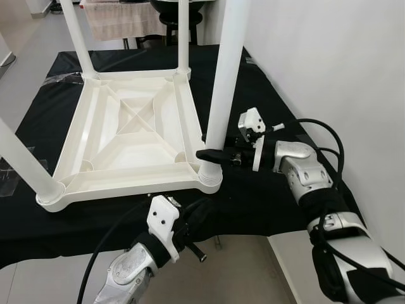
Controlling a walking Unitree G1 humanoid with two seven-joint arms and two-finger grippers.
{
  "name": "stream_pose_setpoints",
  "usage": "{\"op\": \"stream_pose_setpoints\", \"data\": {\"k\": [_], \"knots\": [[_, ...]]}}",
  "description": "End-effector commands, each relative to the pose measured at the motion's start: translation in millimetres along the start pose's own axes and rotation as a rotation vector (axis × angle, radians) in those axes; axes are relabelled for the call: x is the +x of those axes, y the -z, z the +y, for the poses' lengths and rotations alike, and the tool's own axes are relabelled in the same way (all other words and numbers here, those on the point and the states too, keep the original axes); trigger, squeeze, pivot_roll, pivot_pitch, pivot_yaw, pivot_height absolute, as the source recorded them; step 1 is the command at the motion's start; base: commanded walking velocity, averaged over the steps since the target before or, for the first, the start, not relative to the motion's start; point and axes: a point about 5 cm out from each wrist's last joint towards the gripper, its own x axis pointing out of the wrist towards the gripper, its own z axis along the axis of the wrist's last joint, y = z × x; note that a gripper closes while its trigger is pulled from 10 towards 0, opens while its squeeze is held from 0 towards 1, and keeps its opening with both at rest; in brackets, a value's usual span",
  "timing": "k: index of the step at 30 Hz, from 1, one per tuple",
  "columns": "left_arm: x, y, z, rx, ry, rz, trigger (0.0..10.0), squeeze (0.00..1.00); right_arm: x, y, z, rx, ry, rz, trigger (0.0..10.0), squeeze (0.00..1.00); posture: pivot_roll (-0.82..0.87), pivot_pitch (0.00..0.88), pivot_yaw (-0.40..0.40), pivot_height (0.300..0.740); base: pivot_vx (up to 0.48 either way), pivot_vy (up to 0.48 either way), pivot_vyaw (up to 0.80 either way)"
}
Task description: Building children table
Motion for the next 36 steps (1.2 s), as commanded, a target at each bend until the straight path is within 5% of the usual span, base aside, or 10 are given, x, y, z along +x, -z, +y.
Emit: {"op": "stream_pose_setpoints", "data": {"k": [1, 10, 19, 20, 22, 24, 25, 30, 31, 36], "knots": [[-2.1, 2, -3.6, -0.006, -0.003, 0.005, 10.0, 0.0, -12.6, 18, -3.9, 0.019, 0.125, 0.066, 0.0, 0.0, 0.06, 0.113, -0.061, 0.74, 0.0, 0.0, 0.0], [-7.1, 1, 0.3, -0.003, -0.006, 0.011, 10.0, 0.0, 2.2, 64, 55.8, 0.258, 0.772, 0.127, 0.0, 0.0, 0.05, 0.126, -0.044, 0.74, 0.0, 0.0, 0.0], [-8.6, 2, -1.0, -0.005, -0.004, 0.015, 10.0, 0.0, 30.8, 59, 57.2, 0.173, 0.689, 0.125, 0.0, 0.0, 0.07, 0.108, -0.048, 0.74, 0.0, 0.0, 0.0], [-8.6, 3, -1.2, -0.004, -0.006, 0.014, 10.0, 0.0, 31.0, 58, 55.1, 0.173, 0.697, 0.129, 10.0, 0.0, 0.07, 0.106, -0.049, 0.74, 0.0, 0.0, 0.0], [-8.6, 3, -1.3, -0.003, -0.008, 0.014, 10.0, 0.0, 30.2, 56, 54.2, 0.166, 0.716, 0.129, 10.0, 0.0, 0.07, 0.106, -0.049, 0.74, 0.0, 0.0, 0.0], [-8.3, 3, -1.5, -0.004, -0.007, 0.013, 10.0, 0.0, 31.3, 47, 56.0, 0.169, 0.679, 0.099, 10.0, 0.22, 0.07, 0.106, -0.05, 0.74, 0.0, 0.0, 0.0], [-7.9, 3, -1.9, -0.006, -0.006, 0.012, 10.0, 0.0, 34.0, 39, 56.4, 0.171, 0.612, 0.057, 10.0, 1.0, 0.06, 0.106, -0.05, 0.74, 0.0, 0.0, 0.0], [-7.0, 3, -2.5, -0.009, -0.004, 0.01, 10.0, 0.0, 37.6, 21, 51.7, 0.16, 0.414, -0.022, 10.0, 1.0, 0.06, 0.107, -0.051, 0.74, 0.0, 0.0, 0.0], [-6.3, 3, -2.8, -0.011, -0.003, 0.009, 10.0, 0.0, 34.6, 12, 43.2, 0.083, 0.296, -0.042, 10.0, 0.0, 0.06, 0.106, -0.053, 0.74, 0.0, 0.0, 0.0], [-4.8, 3, -2.3, -0.011, -0.004, 0.006, 10.0, 0.0, 29.9, 3, 32.9, 0.055, 0.101, -0.057, 10.0, 0.0, 0.07, 0.103, -0.062, 0.74, 0.0, 0.0, 0.0]]}}
